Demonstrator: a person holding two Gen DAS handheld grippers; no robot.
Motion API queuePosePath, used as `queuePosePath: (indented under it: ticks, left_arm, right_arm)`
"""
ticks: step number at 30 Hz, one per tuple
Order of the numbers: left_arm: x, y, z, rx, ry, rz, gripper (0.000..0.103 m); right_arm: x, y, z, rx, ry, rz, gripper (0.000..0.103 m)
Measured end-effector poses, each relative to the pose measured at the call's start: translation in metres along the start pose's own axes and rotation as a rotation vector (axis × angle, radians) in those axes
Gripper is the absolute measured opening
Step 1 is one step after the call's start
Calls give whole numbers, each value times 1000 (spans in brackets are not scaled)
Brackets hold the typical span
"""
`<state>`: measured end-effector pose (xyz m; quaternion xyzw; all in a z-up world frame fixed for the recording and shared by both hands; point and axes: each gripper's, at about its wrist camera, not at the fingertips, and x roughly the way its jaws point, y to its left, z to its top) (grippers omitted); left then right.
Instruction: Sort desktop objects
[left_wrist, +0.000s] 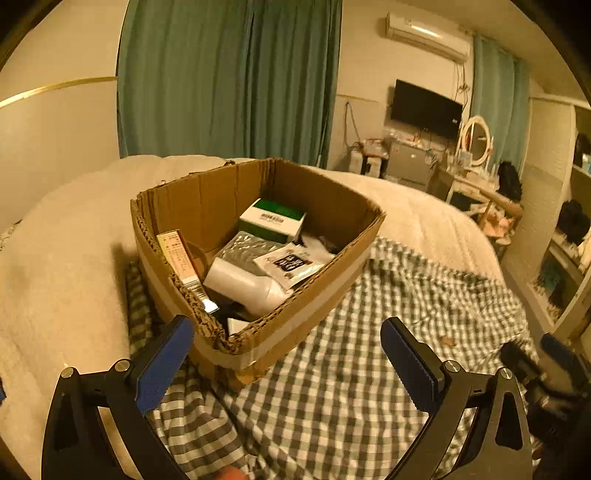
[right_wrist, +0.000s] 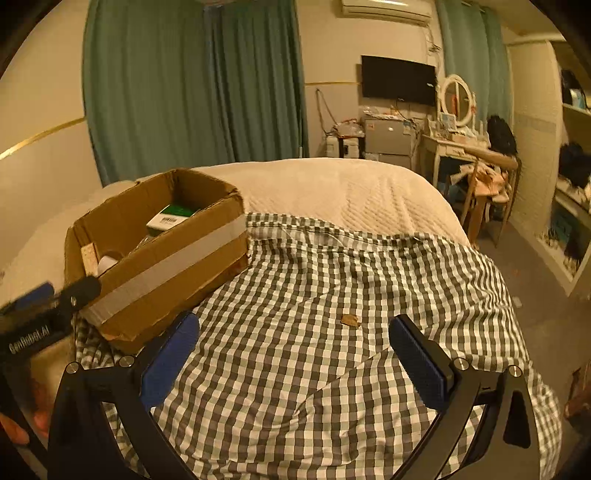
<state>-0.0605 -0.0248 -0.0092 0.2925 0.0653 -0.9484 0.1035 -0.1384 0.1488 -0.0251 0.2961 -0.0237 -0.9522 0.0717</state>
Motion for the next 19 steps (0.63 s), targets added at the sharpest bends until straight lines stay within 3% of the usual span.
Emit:
queuePosePath:
  ticks: [13, 16, 19]
  left_arm:
    - [-7, -5, -4, 52, -6, 16, 103]
    - [-6, -4, -5, 45, 13, -57, 103]
    - [-10, -6, -4, 44, -8, -39, 103]
  right_arm:
    - [-1, 9, -2, -12, 13, 8, 102]
    - [-2, 13, -4, -25, 17, 13, 102]
    - [1, 13, -5, -30, 24, 9, 102]
